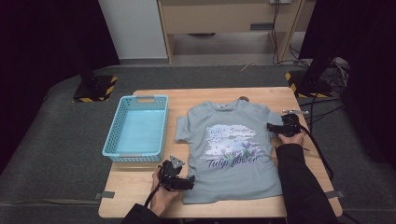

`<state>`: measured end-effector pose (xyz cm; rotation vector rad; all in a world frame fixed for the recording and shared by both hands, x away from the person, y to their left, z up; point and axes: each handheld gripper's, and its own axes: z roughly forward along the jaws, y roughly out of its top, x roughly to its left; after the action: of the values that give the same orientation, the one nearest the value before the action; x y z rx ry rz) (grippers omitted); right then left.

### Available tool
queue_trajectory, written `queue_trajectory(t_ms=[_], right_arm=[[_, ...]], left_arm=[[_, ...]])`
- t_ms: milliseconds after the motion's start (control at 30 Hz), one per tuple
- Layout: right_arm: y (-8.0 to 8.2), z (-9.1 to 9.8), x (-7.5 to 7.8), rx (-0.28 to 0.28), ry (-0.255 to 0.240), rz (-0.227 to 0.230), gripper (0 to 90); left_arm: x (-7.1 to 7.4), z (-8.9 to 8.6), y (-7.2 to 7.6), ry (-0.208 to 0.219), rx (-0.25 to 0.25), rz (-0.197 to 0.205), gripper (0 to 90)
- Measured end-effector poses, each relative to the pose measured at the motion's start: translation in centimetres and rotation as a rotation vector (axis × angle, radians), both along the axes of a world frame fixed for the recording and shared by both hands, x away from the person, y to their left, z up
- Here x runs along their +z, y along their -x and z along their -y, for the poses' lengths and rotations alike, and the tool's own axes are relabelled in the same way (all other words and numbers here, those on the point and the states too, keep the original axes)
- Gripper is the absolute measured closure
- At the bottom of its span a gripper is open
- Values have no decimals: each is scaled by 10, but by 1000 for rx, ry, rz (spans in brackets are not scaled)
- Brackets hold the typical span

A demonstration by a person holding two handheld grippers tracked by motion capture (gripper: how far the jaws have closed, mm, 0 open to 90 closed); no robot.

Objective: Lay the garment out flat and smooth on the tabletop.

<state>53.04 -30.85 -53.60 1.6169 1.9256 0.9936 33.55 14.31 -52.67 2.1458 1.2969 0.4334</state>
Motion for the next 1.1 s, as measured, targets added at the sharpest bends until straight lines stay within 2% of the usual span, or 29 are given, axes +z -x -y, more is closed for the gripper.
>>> queue_trajectory(t_ms=[100,233,400,500,567,667,767,867,933,1100], right_arm=[[4,0,8,-3,-55,20,134],[10,-8,28,34,-31,38,117],[30,-19,50,123,-54,65,105],[46,-27,52,184,-84,47,84],[60,-33,51,226,-63,41,66],[78,-38,50,270,-40,32,51],[93,-38,50,288,-17,39,42],[104,-36,49,300,-26,41,39],[108,-33,47,302,-30,33,35],[107,-26,41,294,-45,5,23]], left_arm=[[4,0,-1,33,24,-15,113],[16,-2,-2,87,41,32,131],[29,-4,-7,122,47,76,159],[36,0,-14,123,53,100,173],[40,4,-21,125,50,119,180],[47,9,-34,105,54,151,186],[52,15,-53,99,60,171,190],[52,25,-74,77,42,178,197],[51,31,-90,70,29,178,209],[40,44,-129,56,60,166,227]])
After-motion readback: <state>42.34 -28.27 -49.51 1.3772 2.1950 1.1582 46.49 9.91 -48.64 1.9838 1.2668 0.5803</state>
